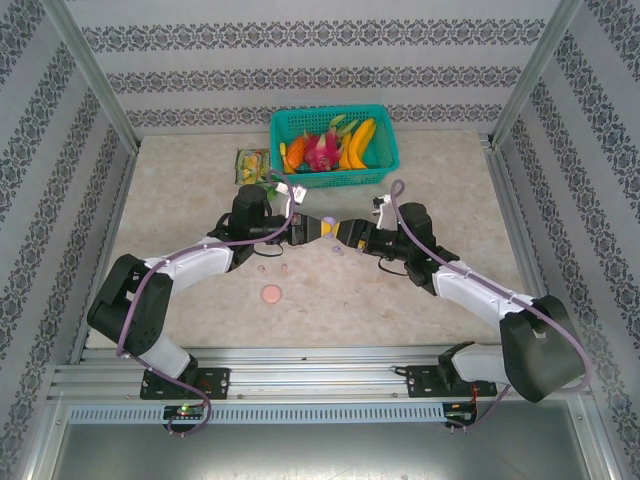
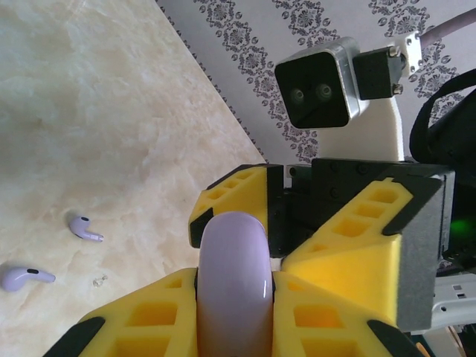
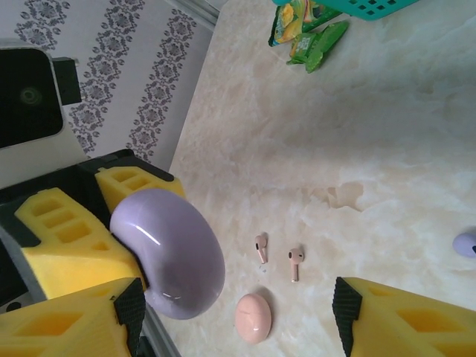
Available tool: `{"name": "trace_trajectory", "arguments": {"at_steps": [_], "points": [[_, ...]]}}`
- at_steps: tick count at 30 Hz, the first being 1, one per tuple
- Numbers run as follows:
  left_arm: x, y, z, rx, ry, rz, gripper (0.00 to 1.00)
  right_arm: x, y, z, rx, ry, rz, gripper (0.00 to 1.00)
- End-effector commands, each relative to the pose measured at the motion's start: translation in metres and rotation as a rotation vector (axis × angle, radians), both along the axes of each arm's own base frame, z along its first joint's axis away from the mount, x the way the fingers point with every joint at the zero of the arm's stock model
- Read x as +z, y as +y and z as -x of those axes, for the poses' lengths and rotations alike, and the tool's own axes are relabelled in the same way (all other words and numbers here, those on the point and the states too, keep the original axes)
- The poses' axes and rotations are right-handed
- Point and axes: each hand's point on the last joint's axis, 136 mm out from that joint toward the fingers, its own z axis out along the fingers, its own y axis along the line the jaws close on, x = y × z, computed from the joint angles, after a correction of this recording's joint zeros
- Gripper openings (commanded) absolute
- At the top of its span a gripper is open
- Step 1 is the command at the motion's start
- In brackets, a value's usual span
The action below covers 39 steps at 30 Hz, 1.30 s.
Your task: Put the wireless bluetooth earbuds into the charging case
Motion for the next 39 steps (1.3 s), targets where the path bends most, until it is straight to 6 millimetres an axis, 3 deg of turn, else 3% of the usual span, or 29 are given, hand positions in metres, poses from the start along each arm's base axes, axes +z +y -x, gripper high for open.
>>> {"name": "trace_trajectory", "arguments": {"at_steps": [1, 8, 21, 29, 35, 39], "points": [[0.021, 0.0, -0.001, -0.014, -0.051, 0.043, 0.04, 0.005, 0.001, -0.01, -0.018, -0.039, 0.007, 0.68], [0.034, 0.001, 0.004, -0.018, -0.075, 0.059, 0.03, -0.024, -0.015, -0.021, -0.087, 0.031, -0.004, 0.65], [0.033, -0.003, 0.006, -0.024, -0.074, 0.059, 0.02, -0.024, 0.003, -0.028, -0.056, 0.051, -0.023, 0.63], [0.022, 0.003, 0.002, 0.019, -0.074, 0.01, 0.04, -0.009, -0.013, -0.022, -0.108, 0.043, -0.054, 0.63], [0.014, 0.006, -0.004, 0.062, -0.079, -0.017, 0.04, 0.017, -0.043, -0.019, -0.339, 0.127, -0.112, 0.67], [0.009, 0.01, -0.011, 0.11, -0.095, -0.048, 0.05, 0.018, -0.051, -0.022, -0.46, 0.263, -0.127, 0.71]]}}
